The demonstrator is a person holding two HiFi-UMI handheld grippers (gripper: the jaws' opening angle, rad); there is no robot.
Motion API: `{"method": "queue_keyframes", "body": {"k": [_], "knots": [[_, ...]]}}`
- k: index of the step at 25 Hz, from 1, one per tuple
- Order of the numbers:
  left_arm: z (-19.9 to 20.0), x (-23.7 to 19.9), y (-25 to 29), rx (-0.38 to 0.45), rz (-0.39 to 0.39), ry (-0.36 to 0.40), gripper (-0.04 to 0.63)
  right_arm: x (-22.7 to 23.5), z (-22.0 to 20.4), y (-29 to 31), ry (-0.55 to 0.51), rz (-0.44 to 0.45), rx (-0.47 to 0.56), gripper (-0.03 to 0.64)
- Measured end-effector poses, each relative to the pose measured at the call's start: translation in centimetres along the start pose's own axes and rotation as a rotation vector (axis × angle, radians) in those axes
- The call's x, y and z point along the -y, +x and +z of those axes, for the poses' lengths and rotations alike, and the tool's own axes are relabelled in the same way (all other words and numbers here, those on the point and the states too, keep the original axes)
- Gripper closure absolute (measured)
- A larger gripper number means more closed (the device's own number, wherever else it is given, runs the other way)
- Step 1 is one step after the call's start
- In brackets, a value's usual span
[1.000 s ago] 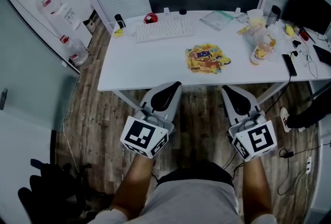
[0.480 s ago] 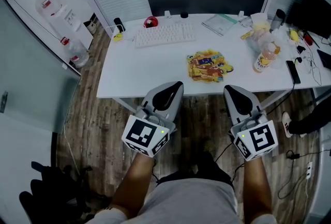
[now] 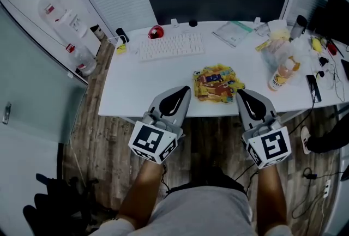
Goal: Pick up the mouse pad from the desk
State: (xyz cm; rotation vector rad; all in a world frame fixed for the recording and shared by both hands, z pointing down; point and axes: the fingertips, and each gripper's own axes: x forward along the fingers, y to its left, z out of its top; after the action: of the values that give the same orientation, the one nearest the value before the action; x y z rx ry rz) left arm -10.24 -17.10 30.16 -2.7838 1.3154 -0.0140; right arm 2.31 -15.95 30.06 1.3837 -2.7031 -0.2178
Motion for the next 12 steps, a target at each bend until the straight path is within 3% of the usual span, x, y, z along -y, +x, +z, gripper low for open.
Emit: {"method": "queue_keyframes", "body": {"k": [12], "knots": [[-2.6,-2.3,7.3,-0.077,0.076,-0.002,0.58,6.6,-3.3,4.0,0.0,0.056,-0.049,0.604]]}}
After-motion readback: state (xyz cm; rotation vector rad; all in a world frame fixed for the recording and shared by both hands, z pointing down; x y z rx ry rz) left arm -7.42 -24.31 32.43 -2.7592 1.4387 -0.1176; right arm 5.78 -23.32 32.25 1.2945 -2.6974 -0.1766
